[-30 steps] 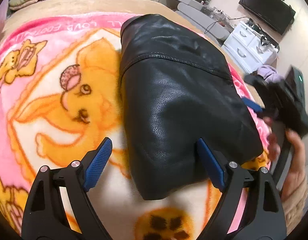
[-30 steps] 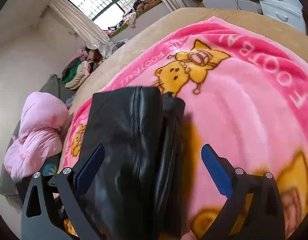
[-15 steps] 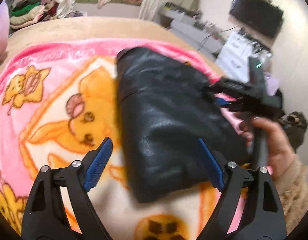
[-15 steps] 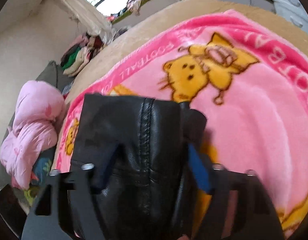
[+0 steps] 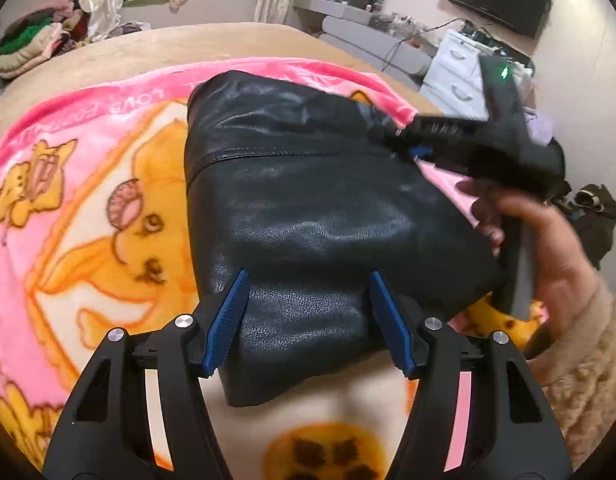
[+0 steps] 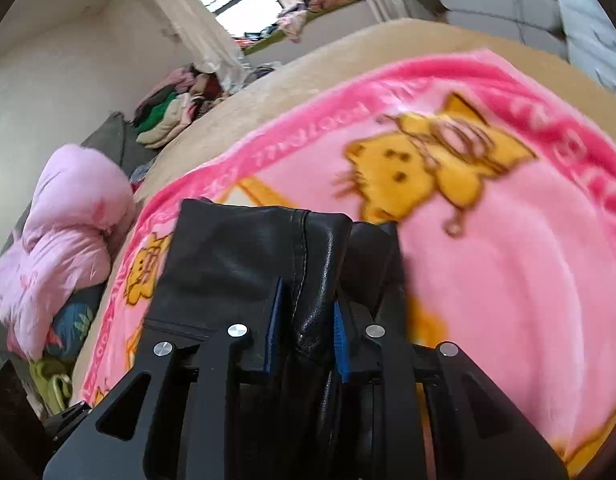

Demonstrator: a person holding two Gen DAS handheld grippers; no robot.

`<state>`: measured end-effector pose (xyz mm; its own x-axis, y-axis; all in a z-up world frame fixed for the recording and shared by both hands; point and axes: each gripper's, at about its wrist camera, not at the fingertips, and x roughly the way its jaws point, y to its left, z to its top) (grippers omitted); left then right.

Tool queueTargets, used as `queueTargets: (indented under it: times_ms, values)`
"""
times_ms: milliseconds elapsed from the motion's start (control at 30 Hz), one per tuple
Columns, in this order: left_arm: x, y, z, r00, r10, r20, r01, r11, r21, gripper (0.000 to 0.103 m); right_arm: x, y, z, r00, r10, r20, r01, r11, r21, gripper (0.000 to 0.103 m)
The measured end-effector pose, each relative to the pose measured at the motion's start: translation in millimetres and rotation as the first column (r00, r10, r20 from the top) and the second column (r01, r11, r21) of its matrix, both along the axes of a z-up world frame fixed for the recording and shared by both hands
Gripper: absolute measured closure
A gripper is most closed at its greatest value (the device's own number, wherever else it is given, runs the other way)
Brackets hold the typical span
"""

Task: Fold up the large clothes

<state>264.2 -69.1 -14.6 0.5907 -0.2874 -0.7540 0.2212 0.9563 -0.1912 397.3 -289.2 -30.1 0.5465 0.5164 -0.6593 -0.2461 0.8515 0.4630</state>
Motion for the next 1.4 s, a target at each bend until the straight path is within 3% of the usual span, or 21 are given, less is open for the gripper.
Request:
queueTargets:
  times_ms: [267, 333, 400, 467, 633, 967, 1267, 1400]
  values:
    - [-2.4, -11.5, -0.6, 0.999, -0.038, 0.023, 0.038, 0.999, 0.009, 0.048, -8.9, -13.7, -25.3, 0.998, -0.06, -0.004, 0.06, 0.998, -0.015, 0.075]
    - [-3.3, -13.2, -1.9, 0.999, -0.037, 0.022, 0.037, 0.999, 0.023, 0.044, -11.6, -13.8, -21.8, 0.998, -0.063, -0.004, 0.063, 0.998, -0.023, 0.072]
    - [-4.3, -14.9, -2.3, 0.999, -0.03, 0.017, 0.03, 0.999, 0.037, 0.042, -15.5, -16.1, -14.1, 0.998, -0.066, 0.005, 0.066, 0.997, -0.032, 0.058]
    - [-3.3, -13.5, -2.2, 0.999, -0.027, 0.018, 0.026, 0.999, 0.041, 0.041, -19.7, -15.7, -7.2, 0.998, -0.064, 0.025, 0.066, 0.996, -0.064, 0.051]
    - [-3.5, -11.2, -1.4, 1.0, -0.017, 0.012, 0.017, 1.0, 0.018, 0.041, -28.2, -18.0, -3.8, 0.997, -0.07, 0.036, 0.072, 0.994, -0.076, 0.048]
    - [-6.8, -10.4, 1.1, 1.0, -0.012, 0.006, 0.012, 1.0, 0.007, 0.037, -65.7, -23.8, 20.8, 0.991, -0.062, 0.116, 0.081, 0.983, -0.167, 0.029]
    - [-9.7, -7.0, 7.4, 1.0, 0.003, 0.014, -0.003, 1.0, -0.005, 0.036, -98.2, -15.0, 43.1, 0.986, 0.002, 0.167, 0.016, 0.994, -0.105, 0.024]
    - [-10.5, -3.0, 11.9, 0.999, 0.02, 0.025, -0.02, 1.0, -0.003, 0.029, -110.2, -4.7, 39.6, 0.988, 0.021, 0.155, 0.0, 0.99, -0.138, 0.024]
